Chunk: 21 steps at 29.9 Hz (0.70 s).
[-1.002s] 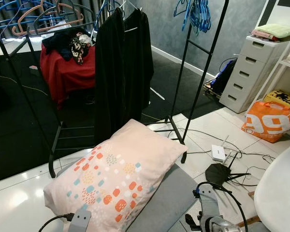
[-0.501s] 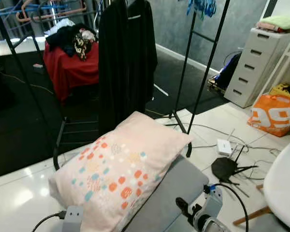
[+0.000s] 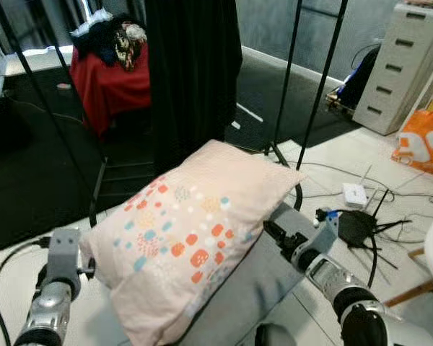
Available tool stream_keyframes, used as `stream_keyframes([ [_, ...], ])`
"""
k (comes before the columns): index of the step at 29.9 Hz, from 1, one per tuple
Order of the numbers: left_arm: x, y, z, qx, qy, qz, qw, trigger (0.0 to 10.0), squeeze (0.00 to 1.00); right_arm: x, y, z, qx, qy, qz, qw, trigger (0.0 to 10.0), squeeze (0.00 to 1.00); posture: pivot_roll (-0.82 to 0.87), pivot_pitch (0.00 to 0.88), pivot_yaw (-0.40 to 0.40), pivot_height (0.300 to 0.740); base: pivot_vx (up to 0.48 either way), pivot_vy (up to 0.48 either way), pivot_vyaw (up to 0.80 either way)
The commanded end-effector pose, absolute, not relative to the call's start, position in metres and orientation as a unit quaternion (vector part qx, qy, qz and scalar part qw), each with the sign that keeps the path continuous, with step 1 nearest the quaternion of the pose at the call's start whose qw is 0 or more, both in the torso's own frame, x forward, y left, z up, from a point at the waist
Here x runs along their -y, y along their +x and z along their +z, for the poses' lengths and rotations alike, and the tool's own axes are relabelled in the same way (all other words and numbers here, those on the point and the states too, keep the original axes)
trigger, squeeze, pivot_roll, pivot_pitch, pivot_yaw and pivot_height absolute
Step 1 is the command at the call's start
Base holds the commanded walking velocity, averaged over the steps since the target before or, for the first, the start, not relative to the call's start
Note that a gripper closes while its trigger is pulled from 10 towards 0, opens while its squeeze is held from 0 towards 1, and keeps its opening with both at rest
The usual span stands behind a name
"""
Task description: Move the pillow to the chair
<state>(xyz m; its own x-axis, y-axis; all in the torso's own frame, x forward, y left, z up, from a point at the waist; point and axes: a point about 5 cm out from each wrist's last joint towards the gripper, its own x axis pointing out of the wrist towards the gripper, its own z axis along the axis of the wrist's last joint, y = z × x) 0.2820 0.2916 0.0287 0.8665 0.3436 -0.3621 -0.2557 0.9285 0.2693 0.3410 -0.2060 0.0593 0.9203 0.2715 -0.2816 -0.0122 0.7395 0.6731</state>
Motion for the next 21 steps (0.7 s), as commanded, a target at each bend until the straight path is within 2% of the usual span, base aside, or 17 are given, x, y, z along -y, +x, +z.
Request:
stream_keyframes([
  [1, -0.302, 0.283, 0.039, -0.185, 0.129, 0.156, 0.962, 10.0, 0.0, 0.2, 0.344, 0.062, -0.183, 0.363, 0.087, 0.909, 10.0, 0.0, -0.05, 0.138, 0.029, 0.555, 0.0, 0.0, 0.0],
  [8, -0.312, 0.279, 0.044, -0.176, 0.136, 0.159, 0.962, 10.0, 0.0, 0.197, 0.345, 0.064, -0.181, 0.371, 0.099, 0.905, 10.0, 0.0, -0.02, 0.157, 0.051, 0.535, 0.0, 0.0, 0.0],
  [15, -0.34, 0.259, 0.055, -0.154, 0.129, 0.183, 0.962, 10.0, 0.0, 0.182, 0.351, 0.074, -0.166, 0.39, 0.151, 0.893, 10.0, 0.0, 0.08, 0.203, 0.088, 0.51, 0.0, 0.0, 0.0],
  [21, -0.356, 0.245, 0.065, -0.147, 0.148, 0.191, 0.959, 10.0, 0.0, 0.174, 0.354, 0.076, -0.167, 0.4, 0.159, 0.887, 10.0, 0.0, 0.11, 0.233, 0.099, 0.495, 0.0, 0.0, 0.0],
])
